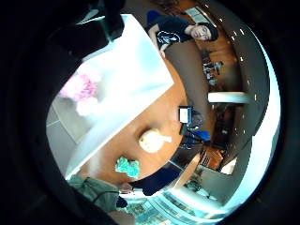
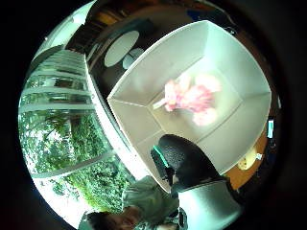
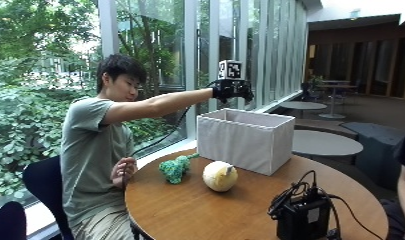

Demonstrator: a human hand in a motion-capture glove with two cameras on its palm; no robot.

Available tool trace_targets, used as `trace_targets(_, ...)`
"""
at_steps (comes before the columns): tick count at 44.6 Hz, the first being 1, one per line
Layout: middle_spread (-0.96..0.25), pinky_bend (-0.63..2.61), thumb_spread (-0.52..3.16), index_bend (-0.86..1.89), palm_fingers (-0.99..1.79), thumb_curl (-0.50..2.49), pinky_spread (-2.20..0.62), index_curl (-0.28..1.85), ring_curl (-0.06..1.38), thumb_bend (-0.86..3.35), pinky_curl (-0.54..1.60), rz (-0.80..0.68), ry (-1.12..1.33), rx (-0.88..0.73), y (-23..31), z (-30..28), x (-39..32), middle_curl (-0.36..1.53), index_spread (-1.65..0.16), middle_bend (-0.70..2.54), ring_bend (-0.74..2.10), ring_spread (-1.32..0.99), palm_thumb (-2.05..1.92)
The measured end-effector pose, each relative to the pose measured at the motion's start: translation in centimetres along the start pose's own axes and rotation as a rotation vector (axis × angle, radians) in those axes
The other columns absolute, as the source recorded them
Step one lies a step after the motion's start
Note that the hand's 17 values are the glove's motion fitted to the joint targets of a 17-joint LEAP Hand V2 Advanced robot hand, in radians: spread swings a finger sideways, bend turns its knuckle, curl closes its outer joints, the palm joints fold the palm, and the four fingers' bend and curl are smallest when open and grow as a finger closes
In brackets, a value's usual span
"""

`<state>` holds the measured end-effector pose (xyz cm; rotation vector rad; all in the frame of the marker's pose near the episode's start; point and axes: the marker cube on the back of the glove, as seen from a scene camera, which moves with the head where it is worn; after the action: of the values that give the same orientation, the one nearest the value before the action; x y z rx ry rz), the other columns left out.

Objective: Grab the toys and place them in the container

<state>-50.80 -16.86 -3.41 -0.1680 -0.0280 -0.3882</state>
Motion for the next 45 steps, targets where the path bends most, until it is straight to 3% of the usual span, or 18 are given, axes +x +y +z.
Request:
trace_targets(8,-0.12,1.16,1.09,0.0,-0.31,0.58,-0.07,0.24,0.41,-0.03,0.46,-0.054,0.163,-0.001,3.9,-2.3,6.7,0.57,-0.19,0.42,0.79,-0.21,0.03)
trace_targets(13,-0.11,1.13,1.13,0.0,-0.27,0.53,-0.04,0.19,0.4,-0.02,0.44,0.044,0.137,-0.007,6.7,-4.0,11.6,0.55,-0.19,0.39,0.75,-0.19,0.02)
trace_targets(16,-0.1,1.12,1.14,0.0,-0.26,0.51,-0.03,0.17,0.39,-0.02,0.43,0.167,-0.012,-0.001,7.9,-5.1,13.1,0.54,-0.19,0.38,0.73,-0.18,0.02)
trace_targets(25,-0.1,1.1,1.17,0.0,-0.22,0.45,-0.02,0.12,0.38,-0.02,0.4,0.143,0.029,-0.058,12.7,-3.6,21.4,0.52,-0.19,0.35,0.71,-0.17,0.01)
trace_targets(30,-0.1,1.1,1.18,0.01,-0.22,0.43,-0.01,0.1,0.37,-0.02,0.4,0.089,0.059,-0.102,14.4,-0.2,26.7,0.51,-0.19,0.33,0.69,-0.16,0.0)
trace_targets(35,-0.08,1.11,1.19,0.03,-0.23,0.41,-0.01,0.09,0.36,-0.02,0.4,0.327,0.048,-0.159,13.7,5.4,30.8,0.5,-0.19,0.3,0.65,-0.13,0.0)
trace_targets(40,-0.07,1.11,1.19,0.06,-0.25,0.4,0.0,0.1,0.34,-0.02,0.39,0.186,0.175,-0.298,13.9,12.5,33.7,0.47,-0.21,0.22,0.59,-0.1,0.0)
trace_targets(43,-0.07,1.12,1.19,0.07,-0.25,0.39,0.01,0.1,0.33,-0.03,0.39,0.022,0.246,-0.398,14.9,15.8,36.4,0.45,-0.22,0.16,0.55,-0.08,-0.02)
trace_targets(45,-0.06,1.14,1.18,0.07,-0.27,0.38,0.01,0.1,0.32,-0.04,0.39,0.082,0.206,-0.425,14.6,18.1,36.5,0.43,-0.23,0.13,0.52,-0.06,-0.03)
